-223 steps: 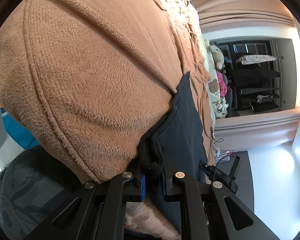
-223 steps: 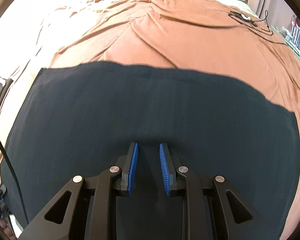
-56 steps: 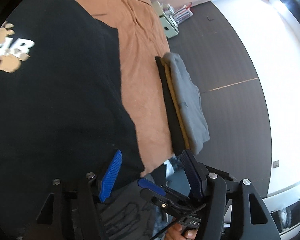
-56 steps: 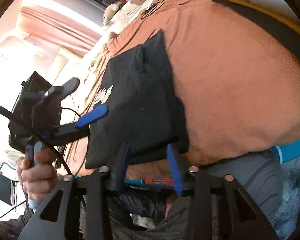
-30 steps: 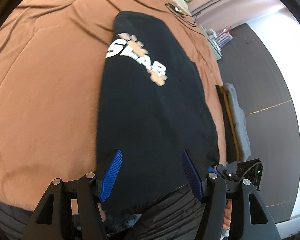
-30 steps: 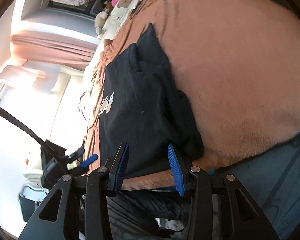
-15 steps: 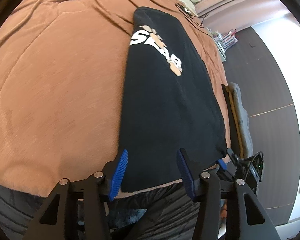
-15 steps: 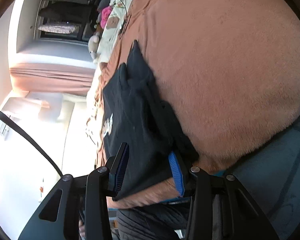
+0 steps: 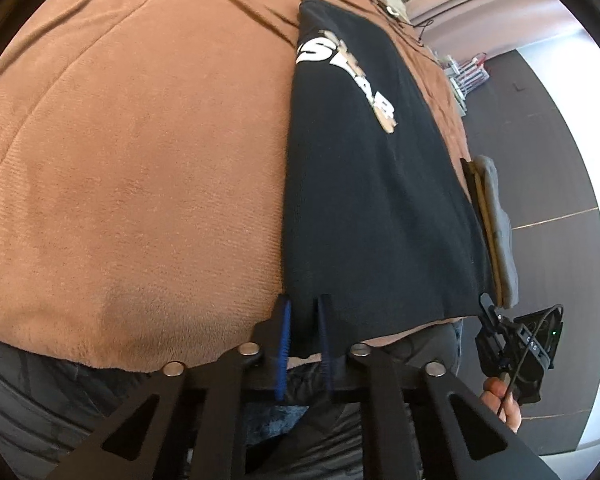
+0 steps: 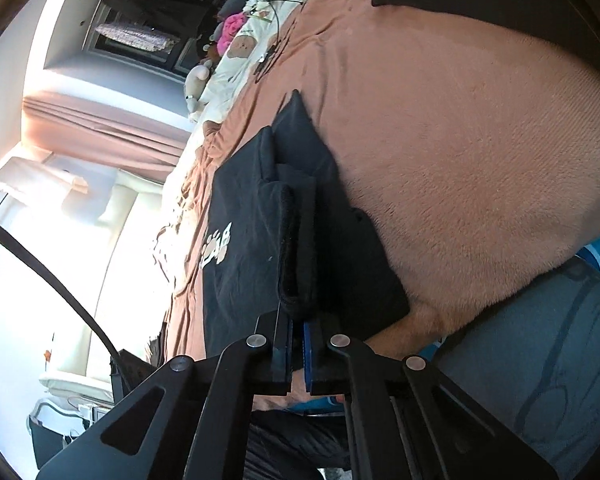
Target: Fold small clothes
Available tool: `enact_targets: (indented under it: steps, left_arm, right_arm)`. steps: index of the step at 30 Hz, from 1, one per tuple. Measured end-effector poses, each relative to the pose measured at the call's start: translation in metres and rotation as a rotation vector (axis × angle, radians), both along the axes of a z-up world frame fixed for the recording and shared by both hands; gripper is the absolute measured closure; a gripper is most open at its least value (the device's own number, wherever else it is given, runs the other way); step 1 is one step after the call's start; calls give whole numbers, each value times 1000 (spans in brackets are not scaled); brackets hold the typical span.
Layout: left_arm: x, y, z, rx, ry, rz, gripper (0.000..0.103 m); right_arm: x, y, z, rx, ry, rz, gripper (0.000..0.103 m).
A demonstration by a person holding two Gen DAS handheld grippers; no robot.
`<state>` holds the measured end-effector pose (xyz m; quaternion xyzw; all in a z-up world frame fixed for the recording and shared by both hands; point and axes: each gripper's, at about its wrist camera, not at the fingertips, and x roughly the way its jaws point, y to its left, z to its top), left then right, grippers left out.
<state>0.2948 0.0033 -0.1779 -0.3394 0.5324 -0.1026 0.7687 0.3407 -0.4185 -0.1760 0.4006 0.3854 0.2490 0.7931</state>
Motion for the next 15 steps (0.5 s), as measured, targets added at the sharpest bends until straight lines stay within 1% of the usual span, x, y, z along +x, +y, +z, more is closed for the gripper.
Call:
enact_targets:
  steps: [3, 6, 8, 10, 11, 12, 13, 14, 15]
  left_arm:
    - [-1, 2, 5, 9, -12, -9, 93]
    - [-1, 4, 1, 8, 1, -13, 92]
    - [0, 6, -4, 2, 27, -14, 90]
    - [3, 7, -3, -11, 30, -15, 89]
    - [3, 8, -2, -8, 27, -20, 87]
    - [4, 8, 0, -2, 22, -23, 85]
    - [6, 9, 3, 7, 15, -23, 77]
    - [8, 10, 6, 12, 6, -20, 70]
    - [10, 10, 9, 14, -3, -17, 66]
  right_arm:
    - [-2, 2, 3, -17, 4, -3, 103]
    - [-1, 6, 5, -39, 5, 1, 103]
    - [1, 4, 2, -69, 32, 10, 101]
    - [7, 4, -2, -67, 67, 22, 99]
    - [9, 4, -1, -63, 70, 30, 98]
    - [10, 3, 2, -58, 62, 33, 93]
    - [12, 1, 7, -67, 45, 32, 88]
    - [13, -1, 14, -81, 32, 26, 70]
    - [14, -3, 20, -97, 12, 18, 46]
